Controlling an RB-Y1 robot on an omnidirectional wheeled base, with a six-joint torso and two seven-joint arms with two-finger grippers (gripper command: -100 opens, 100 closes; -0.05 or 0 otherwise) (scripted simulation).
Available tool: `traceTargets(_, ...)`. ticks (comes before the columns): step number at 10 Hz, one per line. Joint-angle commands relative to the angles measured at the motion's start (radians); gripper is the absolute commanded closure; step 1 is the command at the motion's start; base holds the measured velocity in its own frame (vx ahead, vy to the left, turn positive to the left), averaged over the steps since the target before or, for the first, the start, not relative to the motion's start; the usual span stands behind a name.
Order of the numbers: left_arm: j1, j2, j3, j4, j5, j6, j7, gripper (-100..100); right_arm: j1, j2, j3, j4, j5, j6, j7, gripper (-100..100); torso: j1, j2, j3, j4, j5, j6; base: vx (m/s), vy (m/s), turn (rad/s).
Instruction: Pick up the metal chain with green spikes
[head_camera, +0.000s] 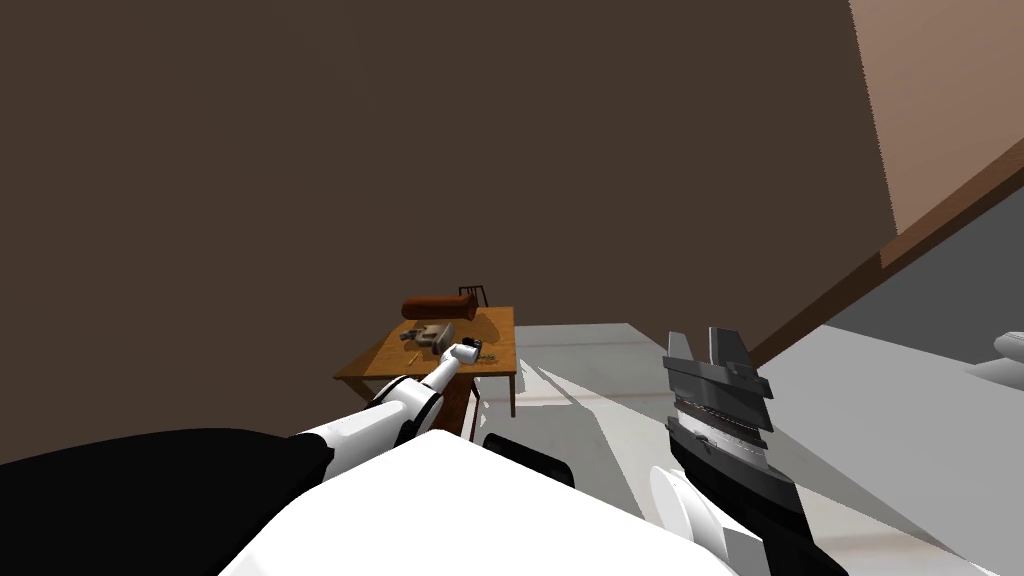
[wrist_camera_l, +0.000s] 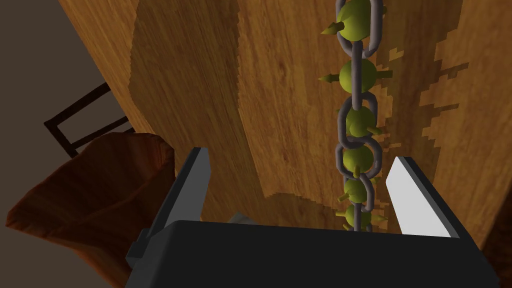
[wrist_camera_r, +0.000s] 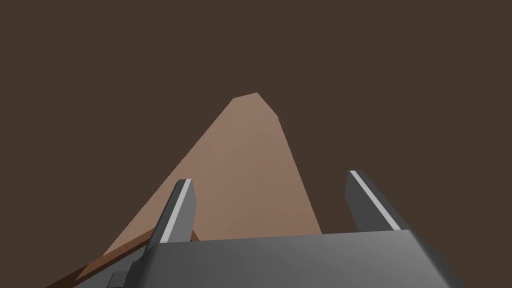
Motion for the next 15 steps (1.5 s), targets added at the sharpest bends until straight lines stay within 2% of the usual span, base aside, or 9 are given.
traceTargets(1, -0.009, 0.003, 0.001, 0.036, 0.004, 0.024, 0.006, -100, 0.000, 0.000, 0.000, 0.000, 0.000, 0.000, 0.000, 0, 0.000, 0.000, 0.000, 0.000, 0.000, 0.000, 0.032, 0.019, -0.032)
traceTargets(3, -0.057, 0.016, 0.002, 0.111, 0.026, 0.083, 0.019, -100, 0.000, 0.000, 0.000, 0.000, 0.000, 0.000, 0.000, 0, 0.000, 0.000, 0.000, 0.000, 0.000, 0.000, 0.048, 0.026, -0.062)
traceTargets(4, -0.057, 0.016, 0.002, 0.134, 0.026, 0.085, 0.019, -100, 0.000, 0.000, 0.000, 0.000, 0.000, 0.000, 0.000, 0, 0.000, -0.001, -0.001, 0.000, 0.000, 0.000, 0.051, 0.029, -0.027)
traceTargets(5, -0.057, 0.016, 0.002, 0.134, 0.026, 0.085, 0.019, -100, 0.000, 0.000, 0.000, 0.000, 0.000, 0.000, 0.000, 0, 0.000, -0.001, -0.001, 0.000, 0.000, 0.000, 0.020, 0.011, 0.011)
traceTargets(7, -0.094, 0.028, 0.002, 0.213, 0.045, 0.134, 0.030, -100, 0.000, 0.000, 0.000, 0.000, 0.000, 0.000, 0.000, 0, -0.001, 0.001, 0.000, 0.000, 0.000, 0.000, 0.041, 0.019, -0.048)
traceTargets(9, -0.094, 0.028, 0.002, 0.213, 0.045, 0.134, 0.030, -100, 0.000, 0.000, 0.000, 0.000, 0.000, 0.000, 0.000, 0, 0.000, 0.000, 0.000, 0.000, 0.000, 0.000, 0.032, 0.016, -0.010)
traceTargets(11, -0.118, 0.037, 0.003, 0.269, 0.059, 0.168, 0.037, -100, 0.000, 0.000, 0.000, 0.000, 0.000, 0.000, 0.000, 0, -0.001, 0.001, 0.000, 0.000, 0.000, 0.000, 0.033, 0.010, -0.031)
traceTargets(14, -0.123, 0.039, 0.004, 0.282, 0.063, 0.170, 0.036, -100, 0.000, 0.000, 0.000, 0.000, 0.000, 0.000, 0.000, 0, -0.001, 0.001, 0.001, 0.000, 0.000, 0.000, 0.018, 0.011, -0.010)
traceTargets(15, -0.124, 0.039, 0.004, 0.285, 0.064, 0.171, 0.035, 0, 0.000, 0.000, 0.000, 0.000, 0.000, 0.000, 0.000, 0, -0.001, 0.002, 0.001, 0.000, 0.000, 0.000, 0.000, 0.000, 0.000)
